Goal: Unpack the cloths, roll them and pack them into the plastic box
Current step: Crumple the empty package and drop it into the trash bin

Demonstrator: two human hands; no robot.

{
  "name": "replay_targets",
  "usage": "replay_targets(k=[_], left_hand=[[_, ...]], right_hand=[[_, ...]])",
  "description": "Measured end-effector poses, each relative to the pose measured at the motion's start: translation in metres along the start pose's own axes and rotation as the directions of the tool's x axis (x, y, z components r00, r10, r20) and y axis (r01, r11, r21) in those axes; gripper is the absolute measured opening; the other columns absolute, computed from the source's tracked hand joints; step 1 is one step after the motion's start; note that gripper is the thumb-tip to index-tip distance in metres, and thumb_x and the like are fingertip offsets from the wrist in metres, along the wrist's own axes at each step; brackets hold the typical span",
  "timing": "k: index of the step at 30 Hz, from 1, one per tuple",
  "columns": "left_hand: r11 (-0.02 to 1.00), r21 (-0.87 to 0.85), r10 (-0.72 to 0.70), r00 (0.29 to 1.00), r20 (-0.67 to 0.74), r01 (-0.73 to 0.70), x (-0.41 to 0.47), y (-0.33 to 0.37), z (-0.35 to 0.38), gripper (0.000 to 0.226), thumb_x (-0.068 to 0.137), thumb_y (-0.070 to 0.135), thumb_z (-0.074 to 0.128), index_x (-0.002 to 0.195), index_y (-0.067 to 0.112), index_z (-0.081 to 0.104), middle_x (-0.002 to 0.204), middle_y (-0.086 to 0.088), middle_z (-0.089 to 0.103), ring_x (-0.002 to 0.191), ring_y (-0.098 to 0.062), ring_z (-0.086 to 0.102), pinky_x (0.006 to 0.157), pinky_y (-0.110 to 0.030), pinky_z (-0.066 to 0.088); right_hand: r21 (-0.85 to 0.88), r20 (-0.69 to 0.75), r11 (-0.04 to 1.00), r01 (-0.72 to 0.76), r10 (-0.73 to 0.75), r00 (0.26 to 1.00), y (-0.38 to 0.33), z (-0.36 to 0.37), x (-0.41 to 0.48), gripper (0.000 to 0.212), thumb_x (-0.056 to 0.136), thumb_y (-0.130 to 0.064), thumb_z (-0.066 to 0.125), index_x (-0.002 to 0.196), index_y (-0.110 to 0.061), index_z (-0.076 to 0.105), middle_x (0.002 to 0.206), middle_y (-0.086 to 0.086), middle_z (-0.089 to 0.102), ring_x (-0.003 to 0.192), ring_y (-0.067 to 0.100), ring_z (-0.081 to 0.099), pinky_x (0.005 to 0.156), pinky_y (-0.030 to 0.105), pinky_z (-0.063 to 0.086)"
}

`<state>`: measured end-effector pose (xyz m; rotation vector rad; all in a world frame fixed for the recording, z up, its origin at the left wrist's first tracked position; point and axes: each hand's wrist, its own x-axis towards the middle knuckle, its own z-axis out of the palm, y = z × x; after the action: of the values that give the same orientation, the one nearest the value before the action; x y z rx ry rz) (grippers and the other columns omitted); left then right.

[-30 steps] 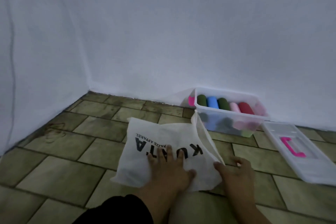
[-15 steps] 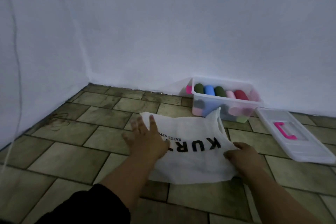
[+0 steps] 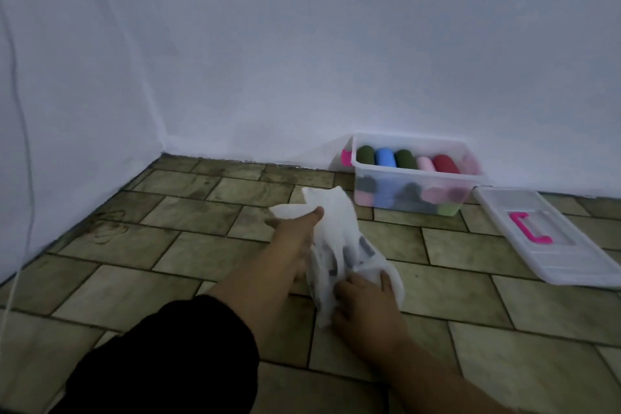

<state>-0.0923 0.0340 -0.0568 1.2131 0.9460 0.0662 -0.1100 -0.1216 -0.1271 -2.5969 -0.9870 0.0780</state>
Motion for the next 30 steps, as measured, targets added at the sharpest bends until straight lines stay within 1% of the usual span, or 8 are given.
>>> replay_targets(k=[3,6,9,14,19,25,28,30], left_hand=[[0.926,0.318,0.263,0.951,-0.16,-0.202,0.011,0.002,0.025,0.11,0.081,0.027,0.071,0.147,0.022,-0.017,0.141,-0.017,0.043,0.122,-0.036,0.047,0.101,-0.046,0.041],[0.487,0.662,0.601,0.769,0.22,-0.57,0.011,-0.019,0.058,0.084,0.088,0.023,0.056,0.149,0.034,-0.001,0.136,-0.011,0.051,0.112,-0.03,0.055,0.086,-0.029,0.041],[0.014,0.551,0.479,0.49,0.728,-0.834,-0.001,-0.047,0.084,0.067,0.089,0.028,0.051,0.147,0.038,0.018,0.142,-0.007,0.045,0.119,-0.029,0.05,0.094,-0.033,0.038],[-0.274,0.538,0.193,0.503,0.843,-0.797,-0.002,-0.088,0.091,0.06,0.092,0.05,0.034,0.148,0.034,0.018,0.154,-0.001,0.028,0.141,-0.025,0.025,0.115,-0.048,0.012],[-0.088,0.517,0.212,0.491,0.845,-0.852,-0.002,-0.095,0.086,0.062,0.086,0.055,0.041,0.143,0.039,0.025,0.146,0.002,0.041,0.134,-0.02,0.036,0.112,-0.041,0.025],[0.175,0.491,0.763,0.433,0.48,-0.853,0.014,-0.059,0.085,0.065,0.076,0.045,0.069,0.13,0.021,0.04,0.128,-0.001,0.046,0.113,-0.016,0.049,0.087,-0.024,0.043],[0.477,0.532,0.511,0.714,0.479,-0.699,0.017,-0.034,0.107,0.078,0.083,0.049,0.063,0.146,0.024,0.024,0.15,0.0,0.033,0.13,-0.021,0.039,0.103,-0.037,0.038],[0.379,0.554,0.368,0.67,0.644,-0.741,0.009,-0.036,0.116,0.07,0.083,0.055,0.059,0.141,0.024,0.036,0.145,-0.001,0.044,0.122,-0.017,0.046,0.099,-0.032,0.038]], right_hand=[[0.031,-0.073,0.999,0.041,-0.039,0.997,0.025,-0.007,-0.008,0.01,0.084,-0.043,0.048,0.088,-0.038,0.056,0.091,-0.021,0.06,0.096,-0.008,0.046,0.114,0.044,-0.012],[0.152,-0.09,0.988,0.019,-0.005,0.996,0.049,-0.017,-0.011,0.009,0.083,-0.029,0.057,0.091,-0.031,0.057,0.092,-0.014,0.065,0.097,0.003,0.056,0.117,0.04,0.008],[0.442,-0.259,0.882,-0.166,0.302,0.917,0.072,-0.03,-0.025,0.025,0.073,-0.013,0.07,0.088,-0.019,0.052,0.09,-0.002,0.062,0.087,0.018,0.059,0.077,0.027,0.047],[0.442,-0.338,0.888,-0.128,0.296,0.893,0.105,-0.047,-0.058,0.1,0.059,-0.03,0.077,0.135,-0.052,0.016,0.156,-0.013,-0.004,0.136,-0.003,0.007,0.102,0.026,0.026],[0.104,0.043,0.982,-0.158,0.155,0.987,0.112,-0.049,-0.046,0.124,0.066,-0.05,0.067,0.132,-0.043,-0.037,0.155,-0.006,-0.028,0.142,0.008,-0.01,0.117,0.042,0.017],[0.252,0.007,0.955,-0.156,0.159,0.987,0.127,-0.059,-0.038,0.065,0.076,-0.028,0.072,0.136,-0.024,0.046,0.131,-0.002,0.054,0.116,0.013,0.053,0.098,0.027,0.044],[0.334,-0.017,0.926,-0.174,0.191,0.982,0.131,-0.06,-0.04,0.047,0.075,-0.019,0.071,0.12,-0.023,0.057,0.107,-0.004,0.062,0.093,0.012,0.059,0.077,0.013,0.047],[0.413,-0.105,0.892,-0.182,0.246,0.964,0.132,-0.059,-0.042,0.044,0.074,-0.016,0.071,0.114,-0.02,0.054,0.103,-0.003,0.06,0.092,0.013,0.058,0.075,0.018,0.048]])
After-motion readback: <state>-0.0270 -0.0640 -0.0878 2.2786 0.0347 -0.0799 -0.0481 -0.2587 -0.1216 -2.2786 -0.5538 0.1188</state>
